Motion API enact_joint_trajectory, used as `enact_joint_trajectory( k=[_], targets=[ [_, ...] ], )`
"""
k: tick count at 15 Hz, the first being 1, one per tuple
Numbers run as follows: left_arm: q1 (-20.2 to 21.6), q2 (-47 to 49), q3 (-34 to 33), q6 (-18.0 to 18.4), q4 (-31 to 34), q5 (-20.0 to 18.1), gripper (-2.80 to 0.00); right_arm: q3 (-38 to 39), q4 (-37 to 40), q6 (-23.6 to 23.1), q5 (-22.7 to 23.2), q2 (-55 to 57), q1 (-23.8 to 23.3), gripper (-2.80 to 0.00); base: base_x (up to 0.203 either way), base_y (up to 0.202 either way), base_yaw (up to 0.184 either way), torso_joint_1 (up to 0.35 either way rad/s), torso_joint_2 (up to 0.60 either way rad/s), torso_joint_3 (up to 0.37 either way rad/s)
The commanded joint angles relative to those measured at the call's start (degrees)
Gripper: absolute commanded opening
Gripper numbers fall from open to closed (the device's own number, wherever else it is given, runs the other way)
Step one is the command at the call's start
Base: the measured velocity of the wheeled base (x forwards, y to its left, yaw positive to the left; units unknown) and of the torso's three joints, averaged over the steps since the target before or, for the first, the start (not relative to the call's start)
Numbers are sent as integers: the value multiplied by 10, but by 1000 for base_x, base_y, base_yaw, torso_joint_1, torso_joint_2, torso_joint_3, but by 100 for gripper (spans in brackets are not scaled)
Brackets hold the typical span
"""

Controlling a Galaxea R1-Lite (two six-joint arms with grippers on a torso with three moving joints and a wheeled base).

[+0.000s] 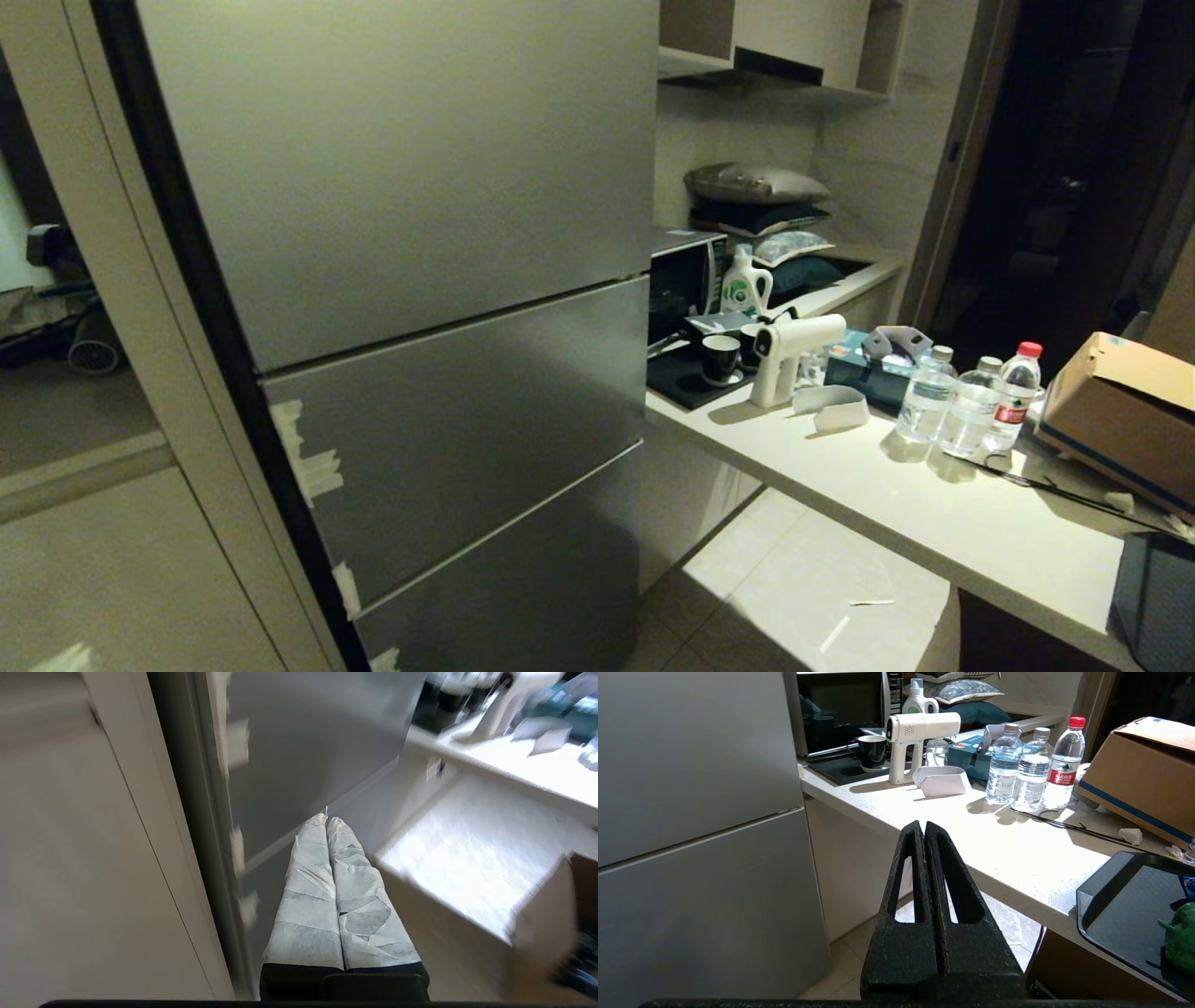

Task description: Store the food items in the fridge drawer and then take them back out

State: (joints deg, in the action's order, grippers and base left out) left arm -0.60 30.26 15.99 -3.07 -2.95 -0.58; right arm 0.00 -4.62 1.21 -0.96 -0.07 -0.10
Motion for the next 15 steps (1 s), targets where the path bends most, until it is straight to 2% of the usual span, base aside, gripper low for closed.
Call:
enact_joint_trajectory(
  k=[1,4,6,10,15],
  targets=[
    [11,271,29,-15,-76,4,-280,15,0,0,0,0,0,-280,0,0,0,0,0,0],
    [64,460,49,-28,-244,21,-280,15,0,0,0,0,0,-280,0,0,0,0,0,0],
    [107,518,59,-31,-321,29,-280,15,0,0,0,0,0,-280,0,0,0,0,0,0],
    [127,572,102,-33,-346,27,-280,15,0,0,0,0,0,-280,0,0,0,0,0,0],
    [152,660,151,-33,-363,-54,-280,15,0,0,0,0,0,-280,0,0,0,0,0,0]
  ],
)
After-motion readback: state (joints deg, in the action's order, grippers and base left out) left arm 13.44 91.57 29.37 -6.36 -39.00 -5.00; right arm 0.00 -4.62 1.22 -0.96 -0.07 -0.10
